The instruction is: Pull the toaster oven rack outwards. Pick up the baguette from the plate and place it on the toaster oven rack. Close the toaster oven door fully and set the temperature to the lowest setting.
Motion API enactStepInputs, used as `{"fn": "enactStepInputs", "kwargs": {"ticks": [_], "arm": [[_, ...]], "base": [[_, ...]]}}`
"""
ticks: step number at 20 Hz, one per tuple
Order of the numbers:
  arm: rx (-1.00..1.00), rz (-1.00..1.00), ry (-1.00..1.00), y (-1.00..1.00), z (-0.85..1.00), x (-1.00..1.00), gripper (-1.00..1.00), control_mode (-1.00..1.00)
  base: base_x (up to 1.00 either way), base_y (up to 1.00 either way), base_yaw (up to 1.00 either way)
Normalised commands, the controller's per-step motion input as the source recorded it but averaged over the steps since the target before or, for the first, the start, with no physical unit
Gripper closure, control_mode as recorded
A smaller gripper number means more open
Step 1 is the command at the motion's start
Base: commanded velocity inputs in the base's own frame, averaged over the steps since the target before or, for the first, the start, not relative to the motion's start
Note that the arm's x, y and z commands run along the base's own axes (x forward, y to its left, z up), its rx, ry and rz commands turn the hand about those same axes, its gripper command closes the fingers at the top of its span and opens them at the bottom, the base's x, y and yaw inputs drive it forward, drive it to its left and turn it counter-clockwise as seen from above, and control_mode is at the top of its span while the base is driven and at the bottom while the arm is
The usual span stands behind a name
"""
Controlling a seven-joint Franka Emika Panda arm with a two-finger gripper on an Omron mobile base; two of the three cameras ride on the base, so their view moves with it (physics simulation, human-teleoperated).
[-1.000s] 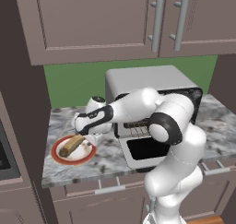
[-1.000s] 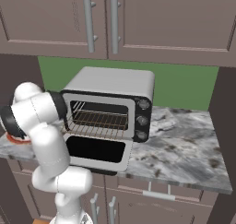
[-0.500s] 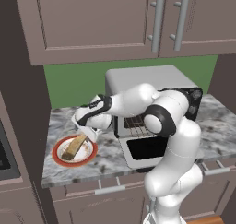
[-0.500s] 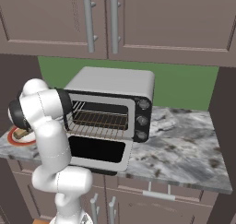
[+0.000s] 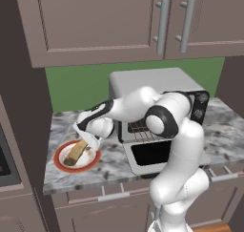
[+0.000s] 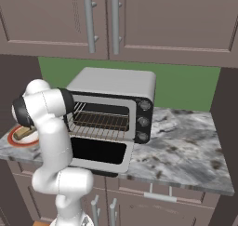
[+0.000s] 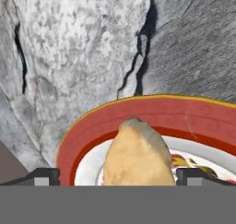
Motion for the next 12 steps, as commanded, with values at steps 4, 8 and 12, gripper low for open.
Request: {"fn": "enactStepInputs", "kwargs": {"ticks": [4, 8, 12], "arm": [[0.06, 0.0, 0.0, 0.28, -0.08, -0.06, -1.0, -1.0], [0.03, 0.0, 0.0, 0.39, -0.06, -0.3, 1.0, -1.0], [0.0, 0.0, 0.0, 0.22, -0.13, -0.3, 1.0, -1.0]], "base": [[0.0, 0.0, 0.0], [0.0, 0.0, 0.0], [0.0, 0.0, 0.0]]}}
